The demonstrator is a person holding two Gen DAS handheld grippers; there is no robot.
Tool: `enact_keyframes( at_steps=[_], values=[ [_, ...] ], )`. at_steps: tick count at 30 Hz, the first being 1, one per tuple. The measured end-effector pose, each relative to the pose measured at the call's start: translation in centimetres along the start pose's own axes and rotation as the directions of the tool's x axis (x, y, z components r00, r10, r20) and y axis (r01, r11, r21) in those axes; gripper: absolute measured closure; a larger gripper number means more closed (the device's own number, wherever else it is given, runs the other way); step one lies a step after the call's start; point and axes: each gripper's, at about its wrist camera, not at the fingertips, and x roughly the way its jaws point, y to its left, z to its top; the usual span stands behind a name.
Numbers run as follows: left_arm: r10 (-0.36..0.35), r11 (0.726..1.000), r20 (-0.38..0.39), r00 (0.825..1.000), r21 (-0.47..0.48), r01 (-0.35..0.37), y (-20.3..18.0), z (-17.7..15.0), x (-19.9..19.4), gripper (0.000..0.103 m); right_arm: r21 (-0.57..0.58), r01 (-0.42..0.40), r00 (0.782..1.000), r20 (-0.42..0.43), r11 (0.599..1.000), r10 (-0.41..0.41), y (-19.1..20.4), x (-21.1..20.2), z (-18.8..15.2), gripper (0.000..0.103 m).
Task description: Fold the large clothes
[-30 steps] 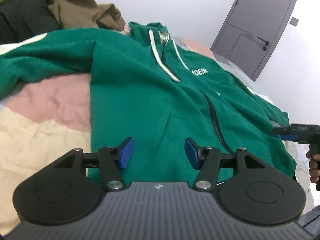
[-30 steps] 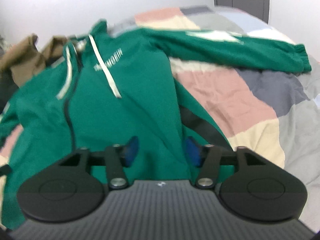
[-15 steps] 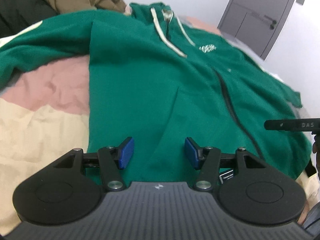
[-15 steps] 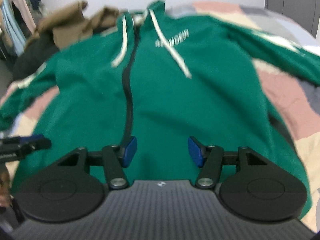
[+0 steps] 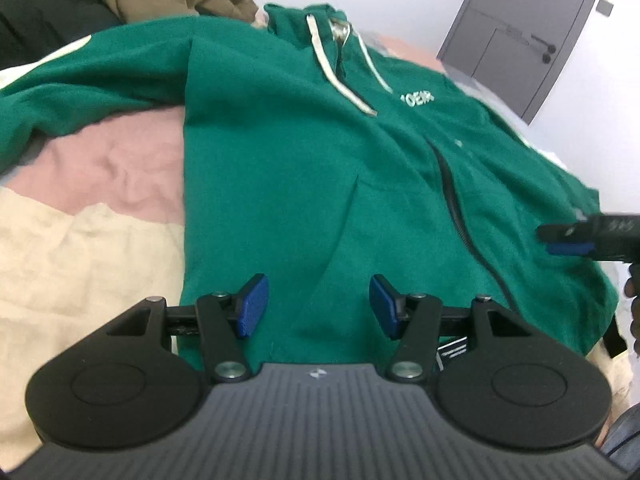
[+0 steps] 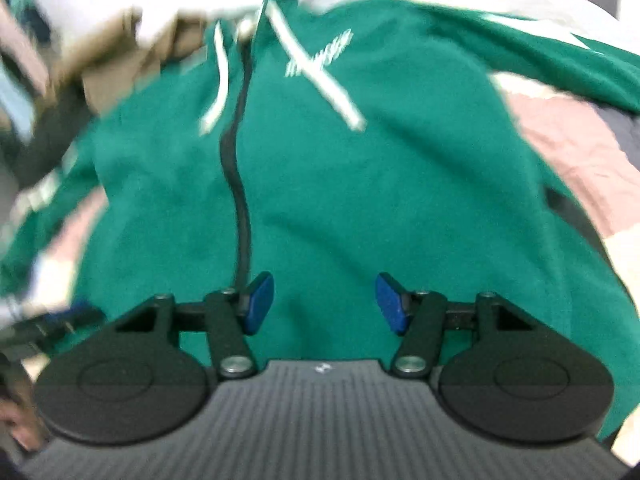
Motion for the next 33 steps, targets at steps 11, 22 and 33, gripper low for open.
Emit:
enact_keyframes(
  at_steps=[11, 22, 33],
  values=[
    [-0.006, 0.999, 0.078, 0.997, -0.046, 0.010, 0.5, 0.6, -0.8, 0.041, 0.342, 0.027, 0.947, 0.292, 0.939, -0.134, -13.5, -5.1, 2.7, 0.023],
    [0.006, 0.997, 0.116, 0.993, -0.073, 0.002, 0.0, 2.0, 1.4, 0.041, 0.650, -0.130, 0.886, 0.415, 0.748, -0.207, -29.8, 1.6, 7.3, 0.023],
    [0.046, 0.992, 0.116, 0.992, -0.124, -0.031, -0.4, 3.7, 5.3, 0.041, 0.651, -0.057, 0.799, 0.484, 0.757, -0.356, -38.5, 5.8, 15.6, 0.068]
  ],
)
